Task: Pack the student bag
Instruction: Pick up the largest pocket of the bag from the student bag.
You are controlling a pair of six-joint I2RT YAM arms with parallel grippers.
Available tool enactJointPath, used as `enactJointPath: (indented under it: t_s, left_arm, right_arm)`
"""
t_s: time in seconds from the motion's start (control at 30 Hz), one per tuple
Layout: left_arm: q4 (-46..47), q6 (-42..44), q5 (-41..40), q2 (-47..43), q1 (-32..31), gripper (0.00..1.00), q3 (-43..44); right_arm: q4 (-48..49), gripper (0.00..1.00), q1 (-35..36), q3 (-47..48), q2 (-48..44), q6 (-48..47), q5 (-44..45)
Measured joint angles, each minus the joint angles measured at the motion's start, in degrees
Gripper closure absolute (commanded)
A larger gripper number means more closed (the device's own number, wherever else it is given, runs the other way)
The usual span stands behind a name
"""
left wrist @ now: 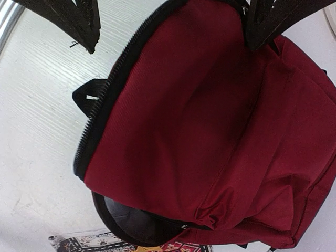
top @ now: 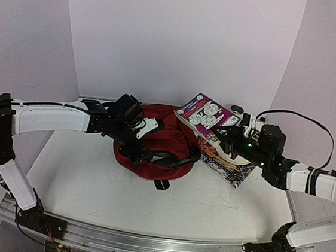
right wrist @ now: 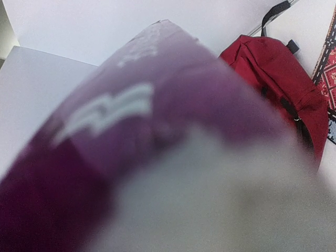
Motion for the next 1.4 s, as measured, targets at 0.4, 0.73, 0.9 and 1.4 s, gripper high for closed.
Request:
enactJointPath:
  t_s: [0.4, 0.73, 0.9, 1.4]
  left_arm:
    - [-0.4, 4.6, -8.7, 9.1, -2.3, 0.77, 6.8]
    - [-1.2, -5.6, -13.9, 8.1, -2.4, 1.0, 9.0]
    - [-3.2, -14.7, -17.6, 6.1, -2.4, 1.0, 13.0]
    - [-8.3, -38.8, -18.0, 5.2, -2.3, 1.0, 21.3]
  right_arm:
    - [-4.4, 1.0, 0.0, -2.1, -4.9, -0.6, 1.3]
    - [-13.3, 1.0, 0.0, -2.2, -10.9, -1.6, 1.8]
    - [-17.4, 1.0, 0.0, -2.2, -13.1, -1.5, 1.0]
    - [-22.7, 1.0, 0.0, -2.9, -17.9, 0.5, -6.3]
